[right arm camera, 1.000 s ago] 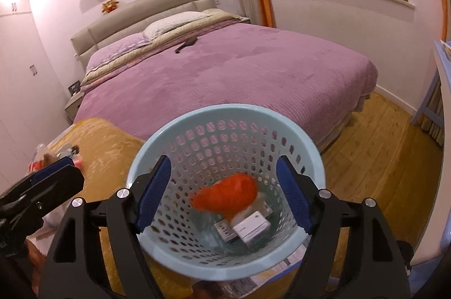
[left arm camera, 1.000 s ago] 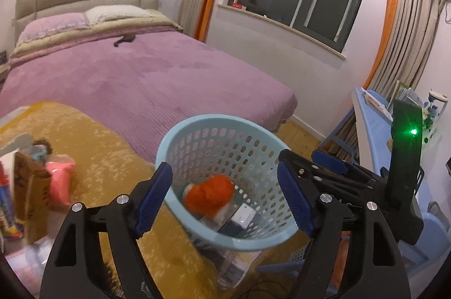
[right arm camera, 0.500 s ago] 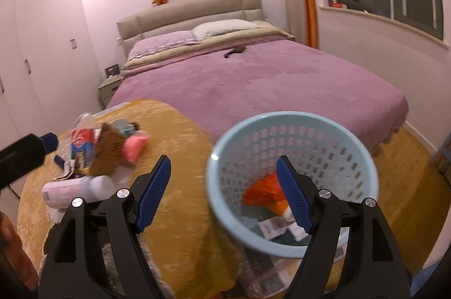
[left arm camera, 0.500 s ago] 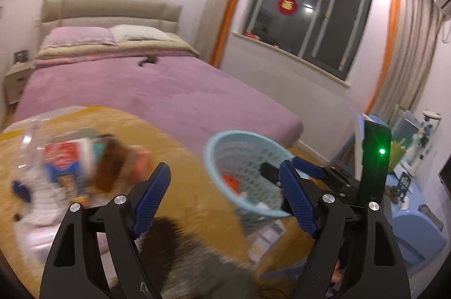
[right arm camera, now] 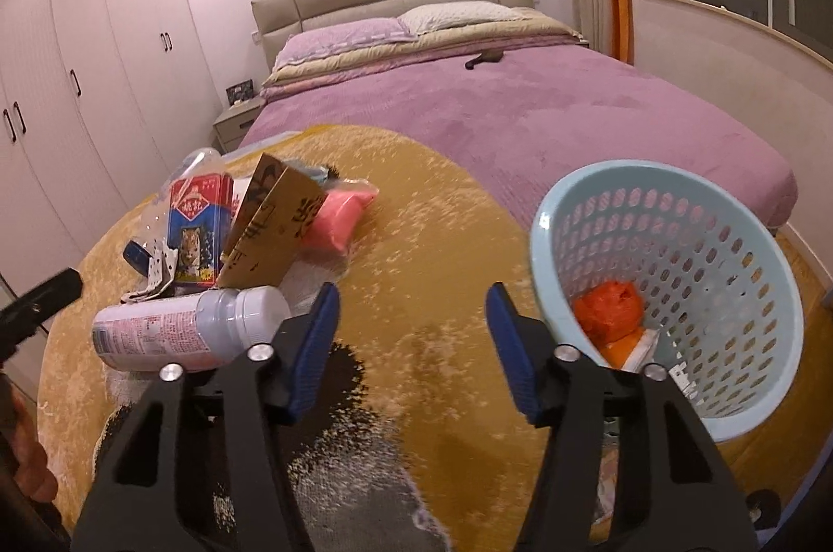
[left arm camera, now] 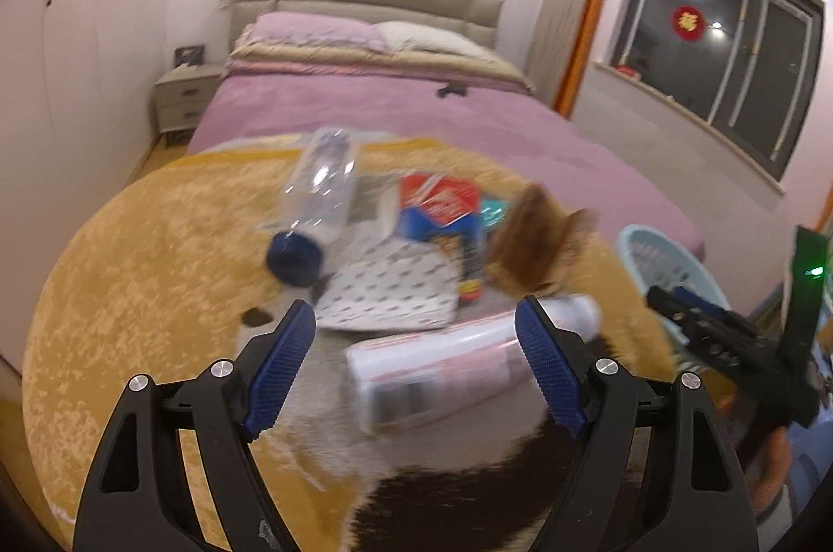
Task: Collect trash
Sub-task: 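Grasp the pink-and-white spray bottle with the left tool, then hold the spray bottle in the left tool while the right tool grasps the cardboard piece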
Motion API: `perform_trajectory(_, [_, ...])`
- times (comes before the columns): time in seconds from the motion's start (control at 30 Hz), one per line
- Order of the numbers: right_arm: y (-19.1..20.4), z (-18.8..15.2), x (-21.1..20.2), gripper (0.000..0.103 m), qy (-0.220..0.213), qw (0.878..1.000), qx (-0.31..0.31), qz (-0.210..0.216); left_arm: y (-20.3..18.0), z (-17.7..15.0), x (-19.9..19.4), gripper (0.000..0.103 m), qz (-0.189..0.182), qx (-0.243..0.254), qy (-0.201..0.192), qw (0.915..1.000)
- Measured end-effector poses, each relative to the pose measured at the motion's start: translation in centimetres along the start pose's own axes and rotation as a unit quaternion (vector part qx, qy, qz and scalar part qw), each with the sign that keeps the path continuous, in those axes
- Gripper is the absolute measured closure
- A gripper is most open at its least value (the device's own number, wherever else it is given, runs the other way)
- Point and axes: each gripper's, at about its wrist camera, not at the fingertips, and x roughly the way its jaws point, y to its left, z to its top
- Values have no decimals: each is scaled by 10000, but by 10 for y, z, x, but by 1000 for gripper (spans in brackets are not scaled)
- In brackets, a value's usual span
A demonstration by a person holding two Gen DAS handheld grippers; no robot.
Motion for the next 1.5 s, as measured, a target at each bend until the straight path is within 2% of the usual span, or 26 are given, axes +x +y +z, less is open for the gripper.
perform_trajectory(0.07, [4,-1,5,57,63,10000,-28,-19,7,-3,8,27,-13,-26,98,9999])
perform_trajectory(0.17, [9,-3,12,60,146,9999,-67,-37,8,-7,23,34,-93,-13,282,9996])
perform_trajectory(0.2, [10,-3,14,60,170,9998,-76,-39,9,-12,23,38,-141,-4,325,9994])
perform_trajectory(0.37, [12,-4,15,60,207,9997,-87,-69,3,-19,13,45,-513,101,495,9974])
perform_trajectory(0.47, [8,-2,11,60,174,9998,-53,-69,1,-31,-3,45,-1044,164,720,9918])
perform_trajectory(0.53, [4,-1,7,60,143,9999,-27,-87,-4,-39,-15,45,-1462,240,901,9849])
perform_trajectory(0.6, [-1,0,4,60,128,9999,38,-101,-12,-44,-21,42,-1660,363,1012,9803])
perform_trajectory(0.7, [-6,1,1,60,132,9998,124,-83,-28,-41,-19,35,-1499,698,983,9813])
perform_trajectory(0.87, [-5,1,-9,60,82,9999,35,-90,-51,-37,10,34,-1082,1108,1115,9816])
perform_trajectory(1.03, [-4,1,-12,60,89,9999,-61,-91,-68,-40,37,37,-587,1380,1281,9804])
perform_trajectory(1.1, [-5,1,-11,60,129,9999,-50,-60,-72,-43,40,43,-517,1428,1325,9795])
perform_trajectory(1.13, [-5,1,-10,60,144,9999,-40,-50,-74,-44,40,51,-534,1429,1356,9789])
perform_trajectory(1.3, [-4,4,-13,60,124,9999,-21,43,-71,-49,30,54,-815,1231,1274,9808])
perform_trajectory(1.5, [-4,8,-20,60,38,10000,1,64,-62,-54,17,55,-1138,813,994,9852])
